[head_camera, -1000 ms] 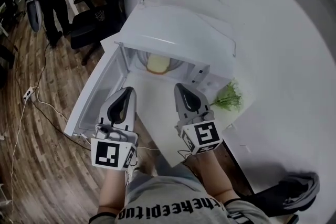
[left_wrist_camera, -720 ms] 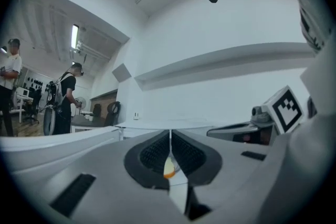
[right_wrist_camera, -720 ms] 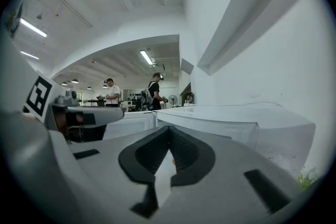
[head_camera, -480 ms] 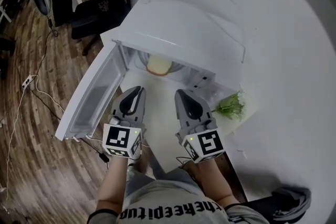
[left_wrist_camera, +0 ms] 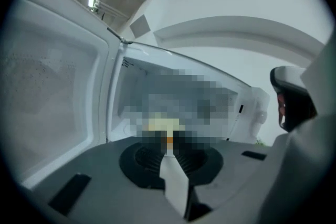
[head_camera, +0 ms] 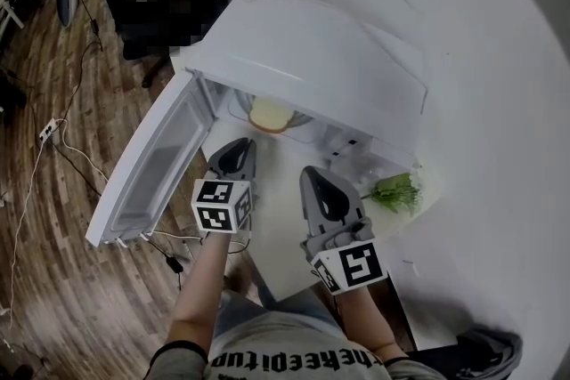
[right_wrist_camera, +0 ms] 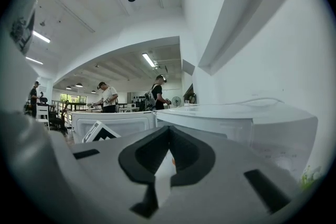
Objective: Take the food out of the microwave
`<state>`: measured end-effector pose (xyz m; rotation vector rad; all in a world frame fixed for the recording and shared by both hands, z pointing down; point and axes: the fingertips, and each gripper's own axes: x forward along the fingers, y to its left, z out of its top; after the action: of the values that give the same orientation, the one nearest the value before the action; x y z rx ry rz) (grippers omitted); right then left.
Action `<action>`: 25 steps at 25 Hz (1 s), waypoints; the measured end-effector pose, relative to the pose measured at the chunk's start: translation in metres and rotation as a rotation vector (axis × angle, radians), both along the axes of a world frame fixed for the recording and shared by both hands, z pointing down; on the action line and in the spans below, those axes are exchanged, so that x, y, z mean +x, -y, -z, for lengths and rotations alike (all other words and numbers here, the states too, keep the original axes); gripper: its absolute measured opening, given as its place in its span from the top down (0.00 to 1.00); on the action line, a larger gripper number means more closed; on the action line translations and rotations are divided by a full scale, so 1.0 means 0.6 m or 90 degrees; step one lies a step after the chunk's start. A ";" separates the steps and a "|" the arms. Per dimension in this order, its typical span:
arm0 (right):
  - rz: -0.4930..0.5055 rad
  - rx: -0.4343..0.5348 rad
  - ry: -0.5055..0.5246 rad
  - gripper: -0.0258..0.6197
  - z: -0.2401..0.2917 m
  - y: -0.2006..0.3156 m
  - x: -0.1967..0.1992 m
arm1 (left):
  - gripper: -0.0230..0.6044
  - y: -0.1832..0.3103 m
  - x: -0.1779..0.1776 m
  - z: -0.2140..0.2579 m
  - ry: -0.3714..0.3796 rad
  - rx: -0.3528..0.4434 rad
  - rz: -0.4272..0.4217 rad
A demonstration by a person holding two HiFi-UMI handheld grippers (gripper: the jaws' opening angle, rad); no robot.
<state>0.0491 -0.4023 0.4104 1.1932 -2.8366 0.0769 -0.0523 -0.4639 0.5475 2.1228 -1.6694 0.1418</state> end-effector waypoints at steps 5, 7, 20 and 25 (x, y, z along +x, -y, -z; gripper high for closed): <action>-0.005 -0.006 0.009 0.95 -0.001 0.010 0.011 | 0.93 0.029 0.003 -0.026 -0.028 -0.032 0.028; -0.006 -0.008 0.012 0.95 -0.002 0.014 0.014 | 0.87 0.038 0.007 -0.036 -0.051 -0.044 0.031; -0.012 -0.022 0.016 0.95 -0.018 0.025 0.026 | 0.67 0.078 0.005 -0.083 -0.264 -0.088 0.114; -0.014 -0.026 0.014 0.95 -0.023 0.028 0.035 | 0.61 0.093 0.024 -0.090 -0.375 -0.094 0.122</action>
<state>0.0699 -0.4190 0.4241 1.2238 -2.8262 0.1492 -0.0377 -0.5199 0.6018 1.6649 -1.4350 -0.3721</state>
